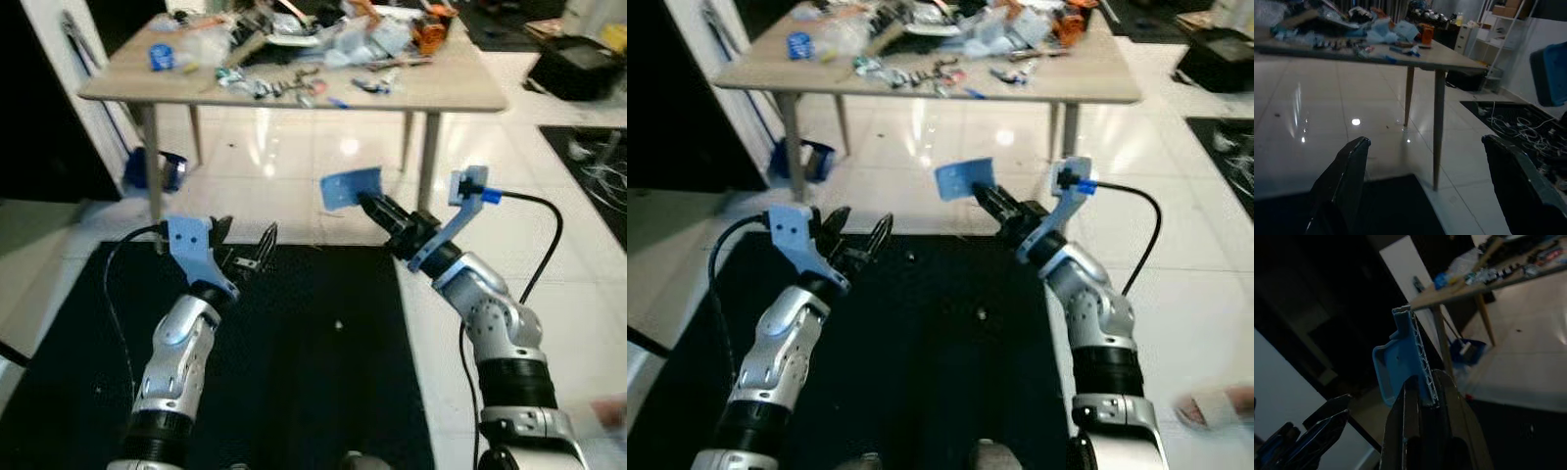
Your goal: Picking trash to rubbish bin
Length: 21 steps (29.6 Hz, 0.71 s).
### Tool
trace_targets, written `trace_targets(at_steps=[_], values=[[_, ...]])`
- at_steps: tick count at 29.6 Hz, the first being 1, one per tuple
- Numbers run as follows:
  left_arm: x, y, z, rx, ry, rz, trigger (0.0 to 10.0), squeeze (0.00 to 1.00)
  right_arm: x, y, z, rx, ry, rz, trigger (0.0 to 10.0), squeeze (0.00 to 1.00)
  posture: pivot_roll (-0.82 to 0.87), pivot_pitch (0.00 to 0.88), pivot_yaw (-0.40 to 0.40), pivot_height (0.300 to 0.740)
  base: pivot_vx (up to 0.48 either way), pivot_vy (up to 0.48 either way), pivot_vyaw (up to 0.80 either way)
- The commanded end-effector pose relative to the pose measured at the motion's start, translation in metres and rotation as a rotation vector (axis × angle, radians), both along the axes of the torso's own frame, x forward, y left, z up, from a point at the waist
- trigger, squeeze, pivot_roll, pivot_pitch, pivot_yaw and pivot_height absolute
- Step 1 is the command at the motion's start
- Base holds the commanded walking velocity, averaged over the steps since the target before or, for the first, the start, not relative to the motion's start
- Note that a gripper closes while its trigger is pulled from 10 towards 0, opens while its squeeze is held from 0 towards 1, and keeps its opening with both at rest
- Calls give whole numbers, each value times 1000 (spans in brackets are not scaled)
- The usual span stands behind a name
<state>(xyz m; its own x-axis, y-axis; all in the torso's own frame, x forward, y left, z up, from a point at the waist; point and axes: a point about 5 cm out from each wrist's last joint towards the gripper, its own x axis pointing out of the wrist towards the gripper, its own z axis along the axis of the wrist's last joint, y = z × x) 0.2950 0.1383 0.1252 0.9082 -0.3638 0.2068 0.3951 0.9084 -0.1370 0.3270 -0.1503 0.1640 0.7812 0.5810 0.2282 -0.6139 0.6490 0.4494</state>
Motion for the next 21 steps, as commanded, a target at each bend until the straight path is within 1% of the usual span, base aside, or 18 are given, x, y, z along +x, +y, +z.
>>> trace_targets(at_steps=[1,7,10,13,15,17,21], values=[[-2,4,-4,8,11,11,10000,0,-2,7,0,-11,-6,23,10000,0,-72,0,-21,740,-386,0,0],[-2,4,-3,9,9,10,10000,0,-1,10,-2,0,20,66,10000,0,-72,0,-21,740,-388,0,0],[-2,4,-3,10,9,10,10000,0,-1,10,-2,-10,21,69,10000,0,-72,0,-21,740,-390,0,0],[-2,3,-3,10,8,9,10000,0,-1,9,-1,-4,7,51,10000,0,-72,0,-21,740,-390,0,0],[-2,3,-3,10,8,9,10000,0,-1,7,-1,26,10,33,10000,0,-72,0,-21,740,-390,0,0],[-2,3,-3,5,4,11,10000,0,0,6,-1,27,15,26,10000,0,-72,0,-21,740,-371,0,0],[-2,4,-3,-1,7,17,10000,0,0,6,-2,11,27,24,10000,0,-72,0,-21,740,0,0,0]])
